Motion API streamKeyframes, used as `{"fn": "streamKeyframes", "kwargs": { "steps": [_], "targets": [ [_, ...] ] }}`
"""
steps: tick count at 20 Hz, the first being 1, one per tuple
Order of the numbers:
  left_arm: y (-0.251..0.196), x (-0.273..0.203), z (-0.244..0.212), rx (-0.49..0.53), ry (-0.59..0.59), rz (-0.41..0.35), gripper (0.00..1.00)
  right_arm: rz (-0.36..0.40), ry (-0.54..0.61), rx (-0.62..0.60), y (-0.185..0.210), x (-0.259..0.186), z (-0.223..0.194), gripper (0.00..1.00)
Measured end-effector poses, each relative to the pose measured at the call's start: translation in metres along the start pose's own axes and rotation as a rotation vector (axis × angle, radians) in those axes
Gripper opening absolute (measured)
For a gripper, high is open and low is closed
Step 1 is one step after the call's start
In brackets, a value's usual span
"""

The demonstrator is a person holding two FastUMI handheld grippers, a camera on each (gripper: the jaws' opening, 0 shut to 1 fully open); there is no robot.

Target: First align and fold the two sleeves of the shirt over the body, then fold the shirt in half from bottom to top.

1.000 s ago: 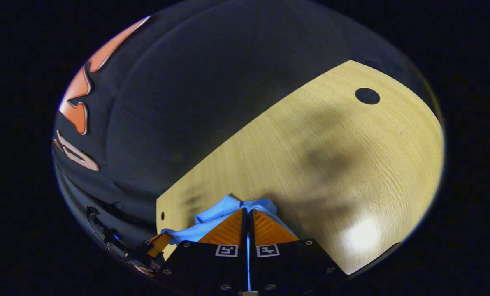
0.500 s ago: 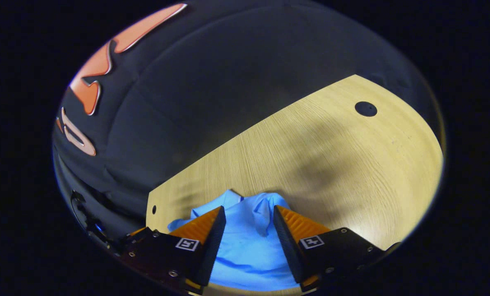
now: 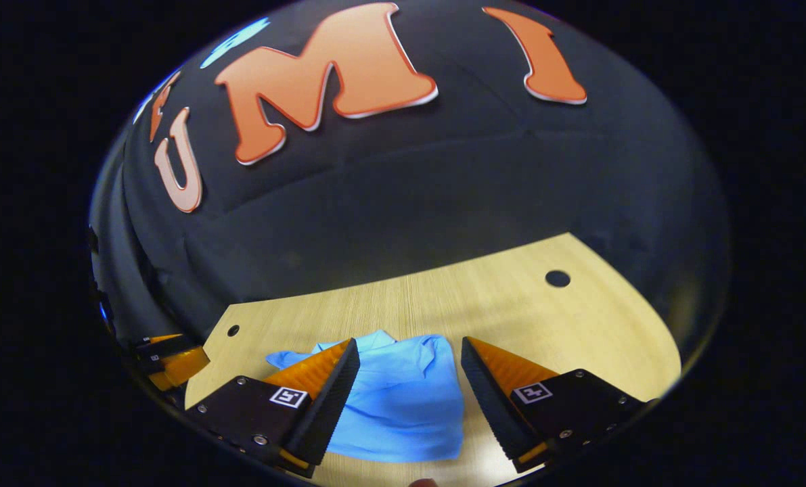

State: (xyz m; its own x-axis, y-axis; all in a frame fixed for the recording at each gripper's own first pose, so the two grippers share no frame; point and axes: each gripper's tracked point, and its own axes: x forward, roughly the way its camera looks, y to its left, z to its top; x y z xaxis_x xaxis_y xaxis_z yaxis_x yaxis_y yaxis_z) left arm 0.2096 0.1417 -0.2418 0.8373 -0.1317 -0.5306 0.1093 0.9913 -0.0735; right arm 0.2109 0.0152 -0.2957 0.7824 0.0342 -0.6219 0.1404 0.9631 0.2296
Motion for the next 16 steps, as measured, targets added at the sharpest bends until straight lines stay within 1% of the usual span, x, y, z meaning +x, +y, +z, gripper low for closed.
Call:
{"fn": "streamKeyframes", "kwargs": {
  "steps": [4, 5, 7, 9, 11, 13, 14, 16],
  "targets": [
    [-0.007, -0.052, 0.029, 0.017, -0.128, -0.028, 0.98, -0.029, -0.106, -0.051, 0.001, -0.055, 0.015, 0.96],
    [-0.009, -0.066, 0.033, 0.015, -0.159, -0.034, 1.0, -0.042, -0.131, -0.064, 0.001, -0.068, 0.017, 0.96],
    [-0.011, -0.087, 0.038, 0.012, -0.219, -0.049, 0.98, -0.061, -0.201, -0.098, 0.0, -0.092, 0.022, 0.97],
    [-0.011, -0.105, 0.042, 0.034, -0.26, -0.043, 0.98, -0.073, -0.261, -0.14, 0.0, -0.114, 0.024, 0.97],
    [-0.023, -0.12, 0.032, 0.051, -0.275, -0.039, 0.98, -0.065, -0.31, -0.199, 0.01, -0.136, 0.021, 0.97],
    [-0.034, -0.134, 0.03, 0.041, -0.297, -0.058, 0.96, -0.053, -0.33, -0.247, 0.015, -0.153, 0.021, 0.97],
    [-0.038, -0.14, 0.029, 0.043, -0.309, -0.053, 0.98, -0.042, -0.342, -0.267, 0.017, -0.162, 0.022, 0.97],
    [-0.047, -0.16, 0.029, 0.054, -0.343, -0.026, 0.98, -0.012, -0.368, -0.294, 0.018, -0.173, 0.024, 0.97]
  ]
}}
